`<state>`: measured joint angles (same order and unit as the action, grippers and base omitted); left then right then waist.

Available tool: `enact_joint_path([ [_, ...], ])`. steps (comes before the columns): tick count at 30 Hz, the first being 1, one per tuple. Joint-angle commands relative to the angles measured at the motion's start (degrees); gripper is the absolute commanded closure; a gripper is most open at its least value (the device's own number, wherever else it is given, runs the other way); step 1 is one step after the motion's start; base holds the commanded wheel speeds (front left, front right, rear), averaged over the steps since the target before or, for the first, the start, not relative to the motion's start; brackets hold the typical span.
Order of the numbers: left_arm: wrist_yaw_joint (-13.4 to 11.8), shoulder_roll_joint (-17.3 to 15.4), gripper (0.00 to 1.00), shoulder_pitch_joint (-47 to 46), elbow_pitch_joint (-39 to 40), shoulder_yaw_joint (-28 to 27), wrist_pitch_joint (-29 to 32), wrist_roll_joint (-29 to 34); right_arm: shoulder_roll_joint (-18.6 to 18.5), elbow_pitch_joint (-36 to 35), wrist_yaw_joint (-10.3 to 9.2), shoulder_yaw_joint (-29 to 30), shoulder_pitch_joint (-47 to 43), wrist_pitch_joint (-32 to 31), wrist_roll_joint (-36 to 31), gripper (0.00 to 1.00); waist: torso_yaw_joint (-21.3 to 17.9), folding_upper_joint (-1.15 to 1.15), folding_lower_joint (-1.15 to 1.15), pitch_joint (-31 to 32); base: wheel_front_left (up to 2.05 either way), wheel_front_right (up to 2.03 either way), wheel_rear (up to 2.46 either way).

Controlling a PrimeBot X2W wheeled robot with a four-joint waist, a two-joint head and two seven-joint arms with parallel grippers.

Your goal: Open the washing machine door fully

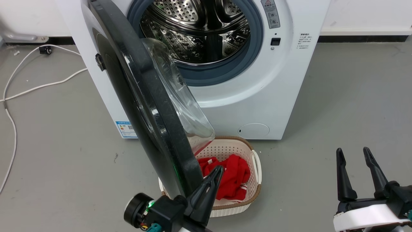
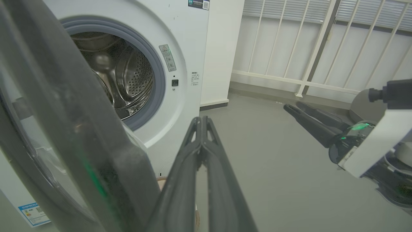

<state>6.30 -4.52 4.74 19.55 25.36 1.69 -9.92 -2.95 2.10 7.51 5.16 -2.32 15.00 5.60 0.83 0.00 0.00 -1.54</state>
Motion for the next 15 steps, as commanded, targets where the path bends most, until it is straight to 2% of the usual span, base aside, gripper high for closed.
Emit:
enact_joint_path([
  [1,-0.3,0.0,1.0,0.6,-1.2,0.1,0.3,0.0,0.1,0.2,-0.04,-0.1,0.0,0.0,0.6,0.0,-0.1,0.0,0.0,-0.1,0.0,0.0,0.0],
  [7,-2.2,0.1,1.0,-1.0,-6.8,-0.1,-2.2,2.1,0.1,0.6,-0.04,-0.1,0.4,0.0,1.1,0.0,-0.3,0.0,0.0,-0.4,0.0,0.0,0.0],
  [15,-4.7,0.6,1.0,-5.0,-13.1,-1.6,-6.3,1.3,0.1,0.8,-0.04,-0.6,1.0,0.1,1.3,0.0,-0.8,0.0,0.0,-0.9,0.0,0.0,0.0],
])
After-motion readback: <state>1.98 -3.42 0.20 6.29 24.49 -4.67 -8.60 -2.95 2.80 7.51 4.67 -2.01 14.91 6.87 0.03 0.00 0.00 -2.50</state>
